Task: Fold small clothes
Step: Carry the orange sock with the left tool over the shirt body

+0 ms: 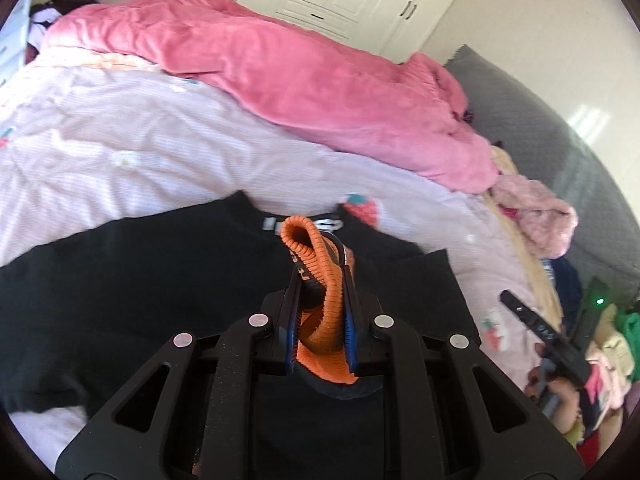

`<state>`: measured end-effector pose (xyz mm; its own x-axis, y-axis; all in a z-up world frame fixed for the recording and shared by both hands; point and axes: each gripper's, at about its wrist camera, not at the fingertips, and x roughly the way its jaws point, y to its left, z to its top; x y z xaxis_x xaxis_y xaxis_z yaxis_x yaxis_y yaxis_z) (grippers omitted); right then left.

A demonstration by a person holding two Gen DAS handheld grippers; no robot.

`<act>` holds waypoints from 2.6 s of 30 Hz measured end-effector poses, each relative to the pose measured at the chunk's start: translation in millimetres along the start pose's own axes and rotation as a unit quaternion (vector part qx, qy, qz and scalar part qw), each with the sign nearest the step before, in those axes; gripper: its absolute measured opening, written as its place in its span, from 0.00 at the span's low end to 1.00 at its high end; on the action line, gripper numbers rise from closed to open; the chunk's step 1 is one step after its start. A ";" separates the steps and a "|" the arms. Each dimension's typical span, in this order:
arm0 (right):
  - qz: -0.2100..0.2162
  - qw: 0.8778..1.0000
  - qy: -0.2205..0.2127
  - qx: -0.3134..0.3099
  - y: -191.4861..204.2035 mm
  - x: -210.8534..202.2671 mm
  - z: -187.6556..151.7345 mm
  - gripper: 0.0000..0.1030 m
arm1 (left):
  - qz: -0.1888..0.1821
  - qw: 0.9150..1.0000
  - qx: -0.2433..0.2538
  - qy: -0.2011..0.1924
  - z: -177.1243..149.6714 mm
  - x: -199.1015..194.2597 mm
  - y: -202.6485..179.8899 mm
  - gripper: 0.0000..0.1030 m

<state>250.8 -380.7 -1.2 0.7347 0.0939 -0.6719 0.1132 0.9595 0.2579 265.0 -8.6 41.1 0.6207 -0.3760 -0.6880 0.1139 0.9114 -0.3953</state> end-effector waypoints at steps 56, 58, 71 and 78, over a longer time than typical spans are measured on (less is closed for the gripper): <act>0.040 0.983 0.077 -0.160 102.4 44.8 -51.3 0.54 | 0.077 0.989 -0.051 0.113 -30.9 28.4 96.1 0.00; 0.041 0.983 0.077 -0.159 102.0 44.9 -51.5 0.54 | 0.073 0.990 -0.046 0.111 -33.9 19.4 97.4 0.00; 0.053 0.986 0.048 -0.153 102.4 31.8 -45.1 0.62 | 0.052 0.996 -0.039 0.064 -23.1 3.3 60.4 0.51; 0.029 0.990 0.026 -0.132 77.5 23.5 -28.3 0.62 | 0.044 0.993 -0.080 0.078 -35.3 34.5 79.1 0.03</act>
<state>257.9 -296.6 -16.6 0.6984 0.1586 -0.6979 -0.1123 0.9873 0.1120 268.0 44.7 -35.3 0.4938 -0.3287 -0.8051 -0.0675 0.9085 -0.4123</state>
